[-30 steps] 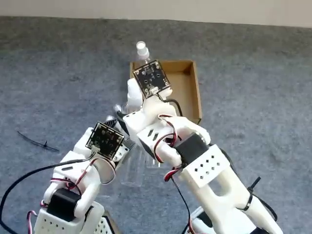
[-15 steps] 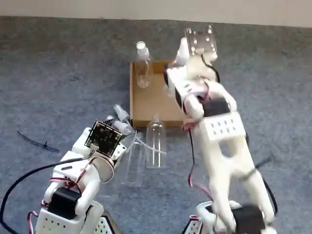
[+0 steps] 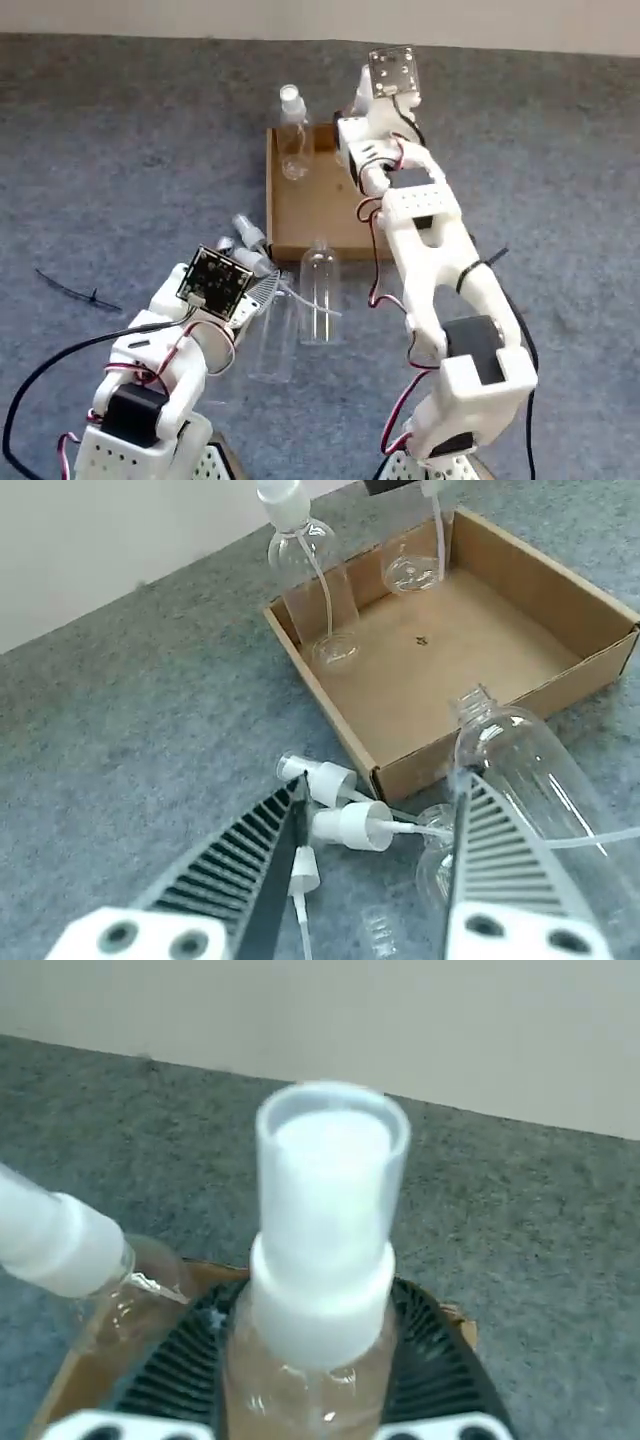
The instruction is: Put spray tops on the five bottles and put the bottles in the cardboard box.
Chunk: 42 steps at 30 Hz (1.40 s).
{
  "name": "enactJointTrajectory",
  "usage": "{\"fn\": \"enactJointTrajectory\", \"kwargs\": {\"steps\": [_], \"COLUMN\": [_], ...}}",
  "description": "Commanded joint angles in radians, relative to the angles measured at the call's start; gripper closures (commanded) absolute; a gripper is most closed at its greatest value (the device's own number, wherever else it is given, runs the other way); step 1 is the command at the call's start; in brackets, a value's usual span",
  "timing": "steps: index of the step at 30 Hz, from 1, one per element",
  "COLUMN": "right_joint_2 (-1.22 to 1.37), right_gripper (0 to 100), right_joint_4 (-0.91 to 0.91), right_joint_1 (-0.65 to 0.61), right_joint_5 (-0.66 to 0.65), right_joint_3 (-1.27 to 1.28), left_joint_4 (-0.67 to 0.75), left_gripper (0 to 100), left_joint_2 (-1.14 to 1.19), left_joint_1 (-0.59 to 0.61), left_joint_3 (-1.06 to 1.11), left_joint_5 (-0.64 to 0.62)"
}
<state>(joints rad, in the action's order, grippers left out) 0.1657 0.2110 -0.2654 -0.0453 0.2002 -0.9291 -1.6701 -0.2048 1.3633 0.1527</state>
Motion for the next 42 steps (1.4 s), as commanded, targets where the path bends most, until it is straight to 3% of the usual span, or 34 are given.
{"fn": "enactJointTrajectory", "kwargs": {"steps": [1, 13, 20, 27, 33, 42], "right_joint_2": [0.024, 0.101, 0.101, 0.099, 0.096, 0.093], "right_gripper": [99.5, 99.2, 85.4, 84.1, 74.4, 74.0], "right_joint_4": [-0.071, -0.071, -0.070, -0.065, -0.064, -0.054], "right_joint_1": [0.013, 0.013, 0.012, 0.010, 0.010, 0.010], "right_joint_5": [-0.011, -0.012, -0.012, -0.012, -0.012, -0.012], "right_joint_3": [-0.070, -0.071, -0.068, -0.068, -0.068, -0.074], "left_joint_4": [0.032, 0.032, 0.032, 0.032, 0.032, 0.032], "left_gripper": [79, 79, 79, 79, 79, 79], "left_joint_2": [-0.010, -0.010, -0.010, -0.010, -0.010, -0.010], "left_joint_1": [0.012, 0.012, 0.012, 0.012, 0.012, 0.012], "left_joint_3": [-0.007, -0.007, -0.007, -0.007, -0.007, -0.007], "left_joint_5": [-0.003, -0.003, -0.003, -0.003, -0.003, -0.003]}}
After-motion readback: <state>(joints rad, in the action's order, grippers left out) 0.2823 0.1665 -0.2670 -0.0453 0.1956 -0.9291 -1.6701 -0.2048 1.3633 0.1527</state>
